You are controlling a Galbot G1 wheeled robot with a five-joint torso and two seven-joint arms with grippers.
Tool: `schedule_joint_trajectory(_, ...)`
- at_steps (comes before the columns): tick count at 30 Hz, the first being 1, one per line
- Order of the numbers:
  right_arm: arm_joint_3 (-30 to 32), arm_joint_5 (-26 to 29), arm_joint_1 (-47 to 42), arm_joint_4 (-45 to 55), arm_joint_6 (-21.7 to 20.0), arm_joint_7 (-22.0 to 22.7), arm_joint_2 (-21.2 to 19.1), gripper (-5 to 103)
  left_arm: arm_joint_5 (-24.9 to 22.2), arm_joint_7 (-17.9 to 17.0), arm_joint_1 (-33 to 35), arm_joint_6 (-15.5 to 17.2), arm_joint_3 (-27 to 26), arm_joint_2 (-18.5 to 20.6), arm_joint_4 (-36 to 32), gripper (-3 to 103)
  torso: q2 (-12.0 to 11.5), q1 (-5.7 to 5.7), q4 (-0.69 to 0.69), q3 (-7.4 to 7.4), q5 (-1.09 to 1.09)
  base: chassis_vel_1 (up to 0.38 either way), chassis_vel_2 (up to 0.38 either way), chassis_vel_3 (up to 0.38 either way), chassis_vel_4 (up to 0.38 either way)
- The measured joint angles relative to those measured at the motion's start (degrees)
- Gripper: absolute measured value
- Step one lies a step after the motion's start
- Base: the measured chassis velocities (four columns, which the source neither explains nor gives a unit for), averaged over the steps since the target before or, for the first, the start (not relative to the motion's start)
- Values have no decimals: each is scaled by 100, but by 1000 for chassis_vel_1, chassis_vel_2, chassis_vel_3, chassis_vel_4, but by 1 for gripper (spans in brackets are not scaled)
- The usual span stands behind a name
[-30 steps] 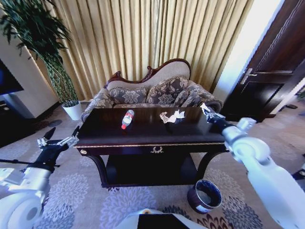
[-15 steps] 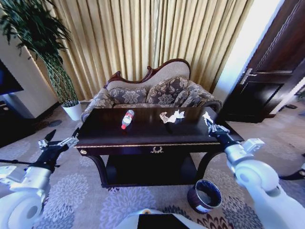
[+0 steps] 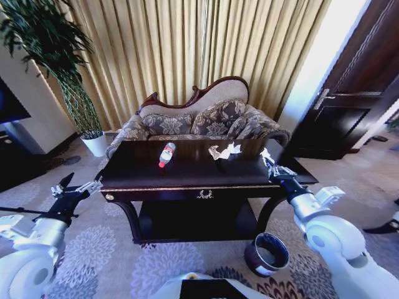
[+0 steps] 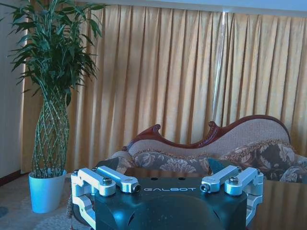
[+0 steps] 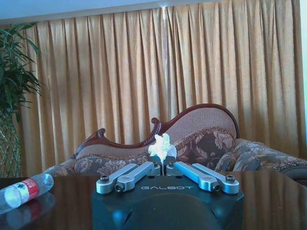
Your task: Move to the front of the table and place the trash on the table into the trash bin.
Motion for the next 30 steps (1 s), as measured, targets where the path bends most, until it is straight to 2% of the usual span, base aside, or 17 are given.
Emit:
schedule_joint_trajectory(24, -9, -171, -57, -71, -6, 16, -26, 1, 3, 71, 0, -75, -2, -28, -78, 100, 0, 0, 0, 0, 0, 94, -99, -101, 95)
schedule_joint_trajectory(30, -129, -564, -82, -328, -82, 64, 10, 1, 7, 77, -9, -87, -3, -35, -96, 100, 2, -3, 0, -2, 0, 70, -76, -74, 69)
